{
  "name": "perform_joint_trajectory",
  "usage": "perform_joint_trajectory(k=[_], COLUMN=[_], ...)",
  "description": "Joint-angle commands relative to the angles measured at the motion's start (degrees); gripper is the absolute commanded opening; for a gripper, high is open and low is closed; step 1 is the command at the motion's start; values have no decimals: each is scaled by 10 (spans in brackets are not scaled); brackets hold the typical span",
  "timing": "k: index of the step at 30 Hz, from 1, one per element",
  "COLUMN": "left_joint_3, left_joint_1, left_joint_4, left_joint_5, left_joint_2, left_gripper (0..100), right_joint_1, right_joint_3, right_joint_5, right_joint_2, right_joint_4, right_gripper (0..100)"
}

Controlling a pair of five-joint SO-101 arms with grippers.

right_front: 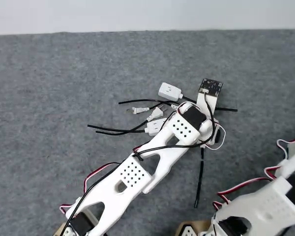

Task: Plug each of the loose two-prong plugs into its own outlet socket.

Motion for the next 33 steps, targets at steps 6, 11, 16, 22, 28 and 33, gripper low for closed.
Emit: perform_joint_trajectory(k=[6, 11, 16, 22, 28, 33], left_joint_3=[-29, -29, -60, -103, -101, -99], left_joint_1=[4, 4, 0, 4, -1, -11], left_joint_4=[12, 75, 69, 74, 74, 67], left_joint_5=[-3, 4, 20, -25, -27, -25], left_joint_2=[10, 11, 10, -24, -34, -19], left_gripper=[9, 12, 14, 24, 194, 310], right_joint_1=[-2, 9, 8, 7, 5, 5], right_joint_3=[-4, -8, -8, -8, -8, -7], right_joint_5=[10, 11, 11, 11, 11, 11], right_joint_2=[-14, -15, -15, -15, -15, -15], right_joint_4=[8, 8, 15, 15, 14, 12], right_gripper=[231, 231, 231, 231, 231, 231])
